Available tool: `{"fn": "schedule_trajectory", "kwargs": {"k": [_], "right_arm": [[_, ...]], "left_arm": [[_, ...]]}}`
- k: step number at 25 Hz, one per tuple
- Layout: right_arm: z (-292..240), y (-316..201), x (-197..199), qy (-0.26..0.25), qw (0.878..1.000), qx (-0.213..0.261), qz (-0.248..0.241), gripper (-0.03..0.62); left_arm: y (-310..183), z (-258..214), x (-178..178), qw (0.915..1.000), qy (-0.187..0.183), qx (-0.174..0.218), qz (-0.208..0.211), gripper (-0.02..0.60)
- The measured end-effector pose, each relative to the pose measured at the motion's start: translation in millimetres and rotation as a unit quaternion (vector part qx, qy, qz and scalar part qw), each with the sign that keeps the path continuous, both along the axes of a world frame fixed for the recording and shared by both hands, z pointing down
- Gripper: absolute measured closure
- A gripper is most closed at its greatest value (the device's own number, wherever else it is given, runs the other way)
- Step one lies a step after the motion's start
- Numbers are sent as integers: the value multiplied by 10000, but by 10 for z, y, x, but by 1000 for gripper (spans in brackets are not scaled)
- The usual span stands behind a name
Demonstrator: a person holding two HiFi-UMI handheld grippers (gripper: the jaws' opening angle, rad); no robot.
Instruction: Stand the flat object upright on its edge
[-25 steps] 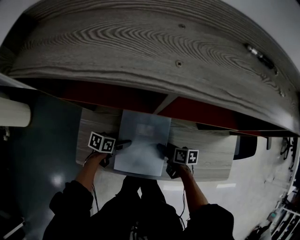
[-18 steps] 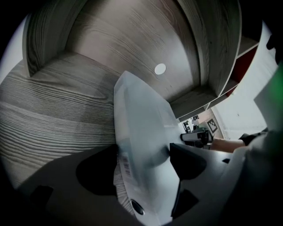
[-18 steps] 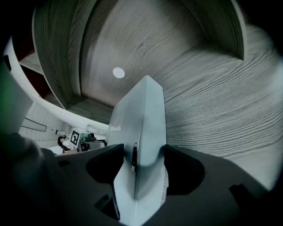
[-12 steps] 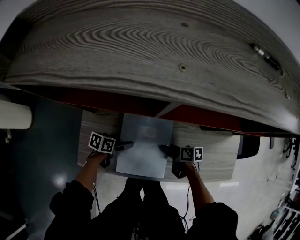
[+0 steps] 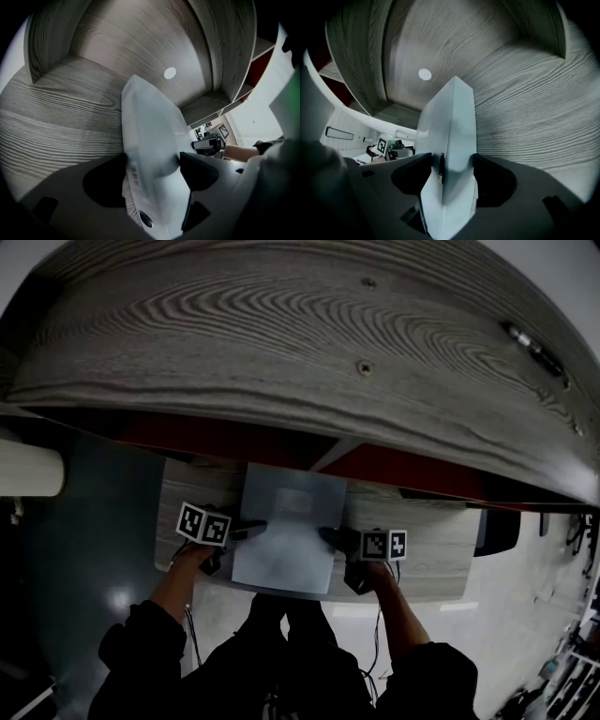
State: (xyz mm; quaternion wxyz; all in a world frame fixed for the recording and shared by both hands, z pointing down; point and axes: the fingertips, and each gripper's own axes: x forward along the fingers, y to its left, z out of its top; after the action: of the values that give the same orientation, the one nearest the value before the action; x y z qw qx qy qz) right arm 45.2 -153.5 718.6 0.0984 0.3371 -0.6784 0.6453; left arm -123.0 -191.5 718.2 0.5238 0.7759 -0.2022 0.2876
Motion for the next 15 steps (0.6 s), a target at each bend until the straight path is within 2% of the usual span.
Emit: {"fn": "schedule_trajectory", "kwargs": {"k": [15], "right_arm": [[-135,-42,29,112,9996,232,-81,339]], "left_arm": [[-68,-174,33,9994,-27,324,147,218]]}}
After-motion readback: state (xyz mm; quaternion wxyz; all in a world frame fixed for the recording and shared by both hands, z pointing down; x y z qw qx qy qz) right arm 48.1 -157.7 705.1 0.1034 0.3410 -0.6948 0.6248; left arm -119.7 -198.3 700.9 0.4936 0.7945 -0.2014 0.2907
